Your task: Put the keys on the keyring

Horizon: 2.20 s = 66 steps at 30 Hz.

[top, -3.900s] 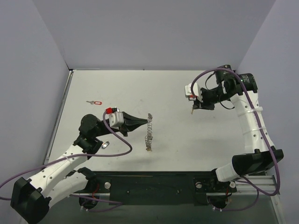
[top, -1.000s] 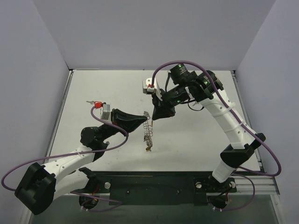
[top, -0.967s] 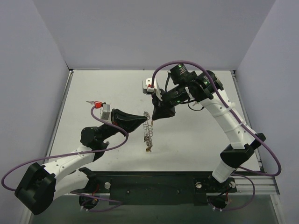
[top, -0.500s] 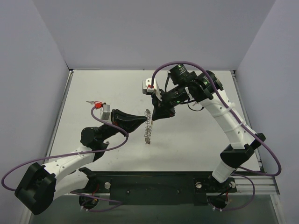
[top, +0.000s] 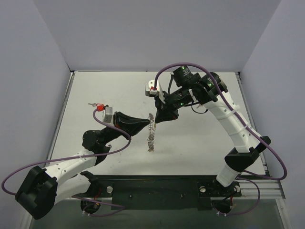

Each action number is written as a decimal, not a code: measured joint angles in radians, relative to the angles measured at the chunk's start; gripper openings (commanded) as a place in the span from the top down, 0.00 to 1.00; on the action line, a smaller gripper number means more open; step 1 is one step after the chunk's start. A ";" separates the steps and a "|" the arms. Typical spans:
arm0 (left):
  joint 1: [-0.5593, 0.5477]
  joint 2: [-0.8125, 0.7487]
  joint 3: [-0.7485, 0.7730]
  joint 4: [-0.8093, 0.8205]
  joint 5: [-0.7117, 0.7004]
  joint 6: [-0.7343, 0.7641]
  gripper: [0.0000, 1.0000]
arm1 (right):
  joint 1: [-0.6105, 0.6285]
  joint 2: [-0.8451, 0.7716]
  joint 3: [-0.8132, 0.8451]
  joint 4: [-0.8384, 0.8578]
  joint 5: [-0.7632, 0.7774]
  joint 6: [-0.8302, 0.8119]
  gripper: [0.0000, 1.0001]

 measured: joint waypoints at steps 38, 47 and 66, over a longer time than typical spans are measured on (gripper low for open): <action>0.000 0.012 0.000 0.000 0.004 -0.017 1.00 | 0.005 0.000 0.000 0.005 0.026 0.005 1.00; 0.000 0.020 0.000 0.000 0.007 -0.027 1.00 | 0.005 0.000 0.000 0.011 0.037 0.012 1.00; 0.000 0.023 0.000 0.000 0.008 -0.035 1.00 | 0.005 0.000 0.000 0.018 0.047 0.027 1.00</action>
